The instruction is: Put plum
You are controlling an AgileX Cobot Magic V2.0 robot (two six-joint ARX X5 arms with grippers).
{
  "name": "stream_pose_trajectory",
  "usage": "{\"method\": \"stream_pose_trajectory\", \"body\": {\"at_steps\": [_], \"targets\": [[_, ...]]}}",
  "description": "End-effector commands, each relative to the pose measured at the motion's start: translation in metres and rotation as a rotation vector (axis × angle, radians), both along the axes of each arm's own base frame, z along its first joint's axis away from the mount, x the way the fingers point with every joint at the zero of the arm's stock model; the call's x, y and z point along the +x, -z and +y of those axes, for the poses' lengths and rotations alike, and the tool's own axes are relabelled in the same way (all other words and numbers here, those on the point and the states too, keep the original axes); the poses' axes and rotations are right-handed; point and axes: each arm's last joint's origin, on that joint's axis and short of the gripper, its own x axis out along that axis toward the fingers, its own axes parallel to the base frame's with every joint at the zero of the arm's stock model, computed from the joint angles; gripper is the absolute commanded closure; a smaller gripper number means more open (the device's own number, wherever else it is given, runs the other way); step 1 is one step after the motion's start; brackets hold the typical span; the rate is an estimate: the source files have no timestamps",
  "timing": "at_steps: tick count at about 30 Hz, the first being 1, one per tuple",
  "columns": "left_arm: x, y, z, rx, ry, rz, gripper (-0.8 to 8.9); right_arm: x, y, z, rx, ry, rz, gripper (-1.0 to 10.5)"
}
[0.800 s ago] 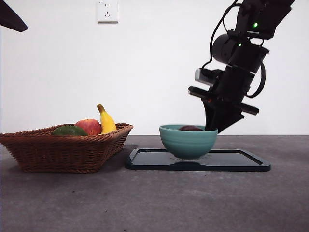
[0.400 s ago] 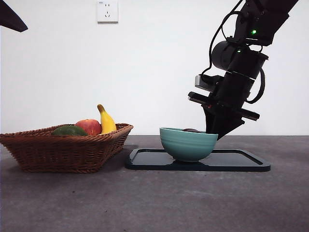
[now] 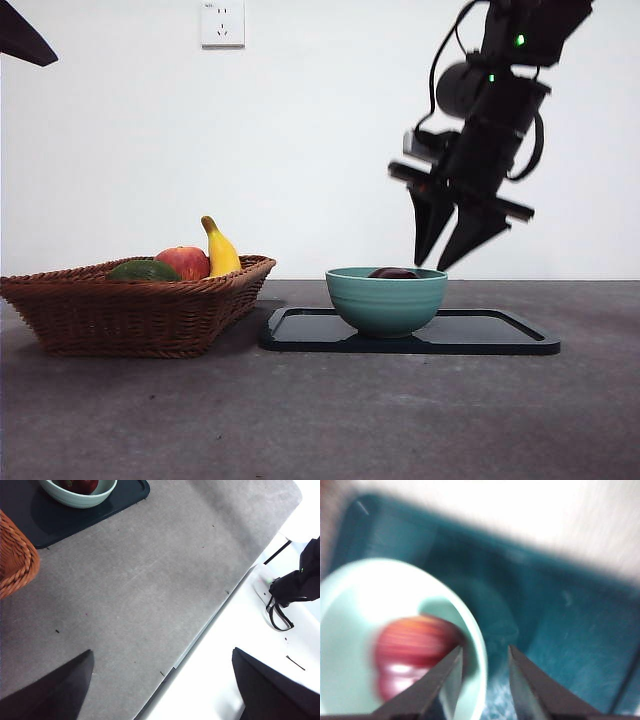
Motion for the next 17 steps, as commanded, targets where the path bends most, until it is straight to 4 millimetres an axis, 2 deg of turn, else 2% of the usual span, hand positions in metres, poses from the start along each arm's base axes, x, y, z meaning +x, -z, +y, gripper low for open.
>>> {"method": "stream_pose_trajectory", "body": {"at_steps": [1,4,9,13,17], "targets": [[0.001,-0.003,-0.001,-0.005,0.021,-0.026,3.77,-0.001,-0.029,0.001,0.016,0.001,-0.051,8.0],[0.001,-0.003,-0.001,-0.005,0.021,-0.025,3.77,-0.011,-0.054,-0.002,0.018,-0.017,-0.086,8.0],[0.001,-0.003,-0.001,-0.005,0.022,-0.026,3.77,-0.043,-0.097,-0.011,0.018,-0.04,-0.133,8.0],[0.001,-0.003,-0.001,-0.005,0.022,-0.026,3.77,-0.075,-0.132,-0.021,0.037,-0.043,-0.202,8.0],[0.001,-0.003,-0.001,-0.005,0.022,-0.026,3.77,-0.115,-0.151,-0.032,0.053,-0.046,-0.258,8.0]]}}
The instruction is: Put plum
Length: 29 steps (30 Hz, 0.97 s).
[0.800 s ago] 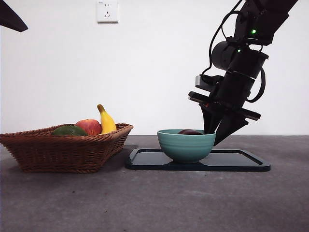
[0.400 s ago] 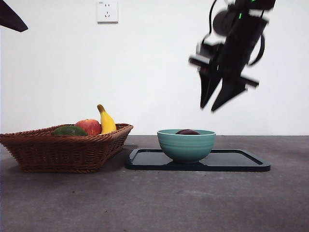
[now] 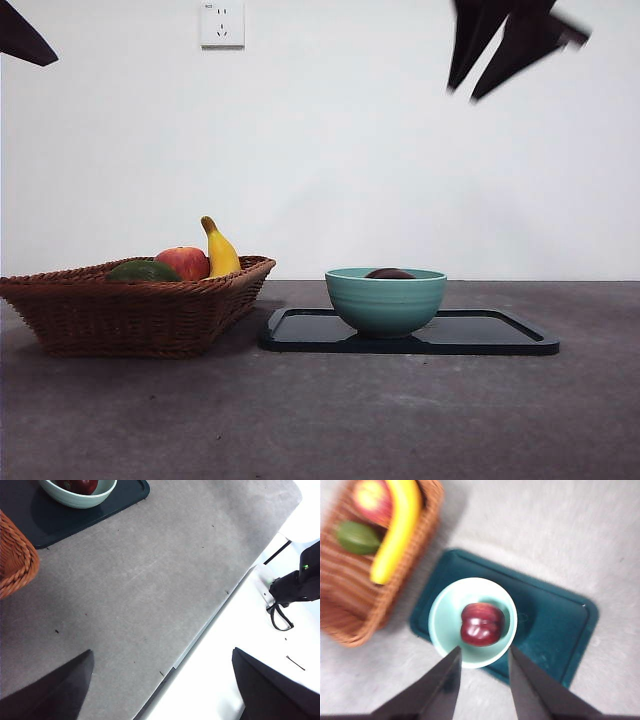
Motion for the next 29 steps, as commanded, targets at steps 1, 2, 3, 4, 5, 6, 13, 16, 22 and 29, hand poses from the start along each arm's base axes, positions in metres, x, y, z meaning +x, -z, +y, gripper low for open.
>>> {"method": "stream_pose_trajectory", "body": {"at_steps": [1,2,3,4,5,6,13,16,22,29], "targets": [[0.001,-0.003,-0.001,-0.005,0.022,-0.027,3.77,-0.025,-0.005,-0.006,-0.002,-0.016,-0.022,8.0],[0.001,-0.003,-0.001,-0.004,0.023,-0.028,3.77,-0.037,-0.005,-0.009,0.0,-0.016,-0.028,8.0],[0.001,-0.003,-0.001,-0.004,0.023,-0.029,3.77,-0.049,-0.003,-0.013,0.002,-0.016,-0.033,8.0],[0.001,-0.003,-0.001,-0.004,0.023,-0.029,3.77,-0.058,-0.001,-0.016,0.003,-0.017,-0.037,8.0],[0.001,-0.003,-0.001,-0.004,0.024,-0.029,3.77,-0.069,0.001,-0.019,0.006,-0.024,-0.046,8.0],[0.001,-0.003,-0.001,-0.004,0.023,-0.029,3.77,-0.08,0.003,-0.021,0.012,-0.039,-0.055,8.0],[0.002,-0.005,-0.002,-0.012,0.023,-0.046,3.77,-0.144,0.016,-0.032,0.092,-0.139,-0.094,8.0],[0.002,-0.005,-0.002,-0.011,0.023,-0.046,3.77,-0.164,0.024,-0.035,0.103,-0.167,-0.108,8.0],[0.002,-0.005,-0.002,-0.011,0.023,-0.045,3.77,-0.187,0.048,-0.038,0.146,-0.24,-0.076,8.0],[0.002,-0.005,-0.002,-0.011,0.023,-0.045,3.77,-0.198,0.076,-0.039,0.161,-0.277,-0.034,8.0]]}}
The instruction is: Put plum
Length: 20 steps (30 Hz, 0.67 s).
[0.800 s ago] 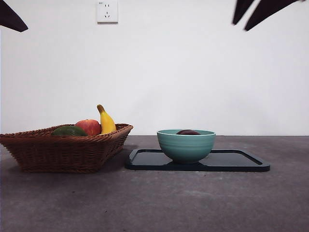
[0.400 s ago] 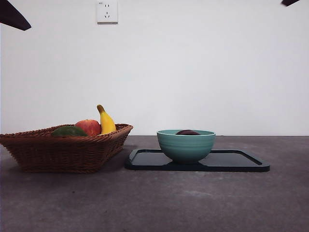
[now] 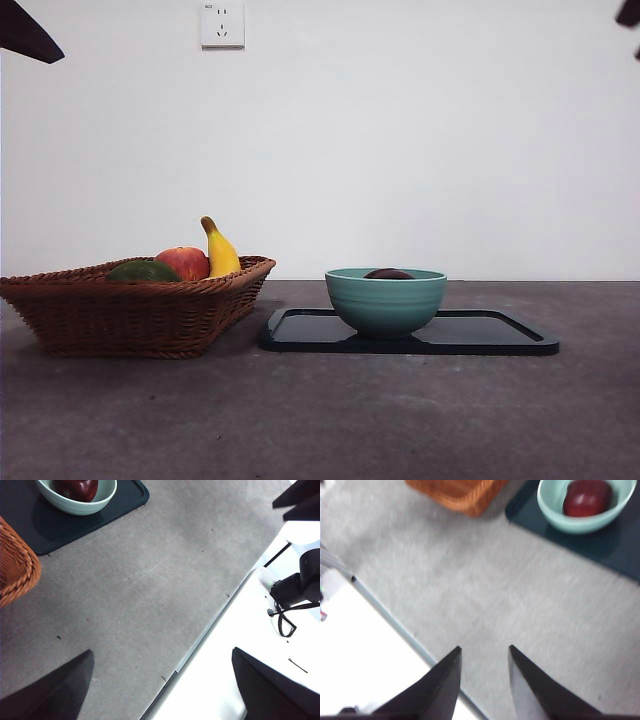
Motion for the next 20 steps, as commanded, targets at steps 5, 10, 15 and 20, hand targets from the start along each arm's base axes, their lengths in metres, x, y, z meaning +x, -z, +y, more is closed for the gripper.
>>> {"method": "stream_pose_trajectory", "body": {"at_steps": [5,10,15,20], "targets": [[0.0008,-0.0034,-0.0014,-0.005,0.02,-0.025,3.77,-0.0025,0.0033,0.0018,0.049,-0.062,-0.013,8.0],[0.0008,-0.0034,-0.0014,-0.005,0.02,-0.025,3.77,-0.002,0.0026,0.0021,0.053,-0.064,-0.021,8.0],[0.0008,-0.0034,-0.0014,-0.005,0.02,-0.025,3.77,-0.002,0.0026,0.0021,0.053,-0.063,-0.021,8.0],[0.0007,-0.0034,-0.0013,-0.005,0.018,-0.021,3.77,-0.002,0.0027,0.0021,0.053,-0.064,-0.021,8.0]]}}
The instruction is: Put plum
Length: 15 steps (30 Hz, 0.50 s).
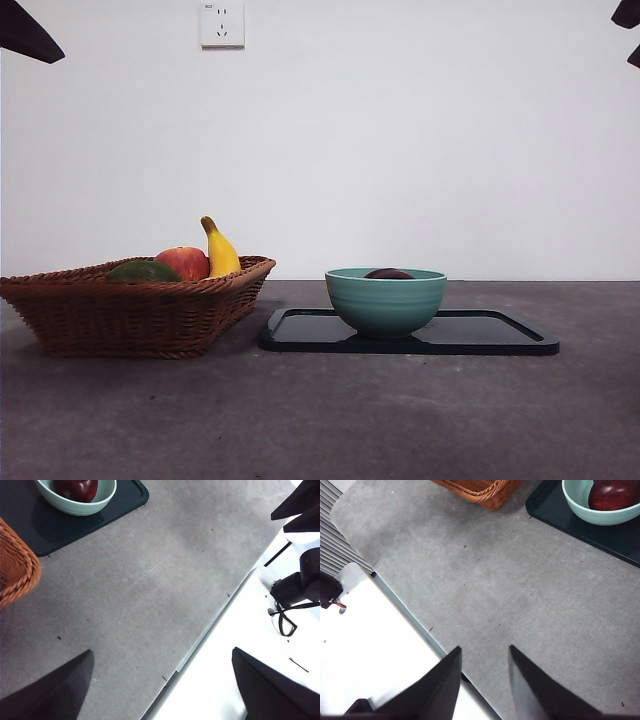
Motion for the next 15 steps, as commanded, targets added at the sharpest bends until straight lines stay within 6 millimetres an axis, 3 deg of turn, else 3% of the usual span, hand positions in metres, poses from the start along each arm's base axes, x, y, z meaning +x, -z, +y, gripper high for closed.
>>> {"method": "stream_pose_trajectory", "body": {"at_steps": [1,10,15], "targets": [[0.001,-0.003,-0.001,-0.007,0.014,-0.016,3.77,0.001,-0.003,0.001,0.005,-0.014,-0.021,8.0],[0.006,-0.008,-0.005,-0.034,0.019,-0.074,3.77,0.001,-0.003,0.001,0.004,-0.014,-0.02,8.0],[0.023,-0.011,-0.017,-0.038,-0.005,-0.129,3.75,0.001,-0.003,0.001,0.004,-0.014,-0.019,8.0]]}}
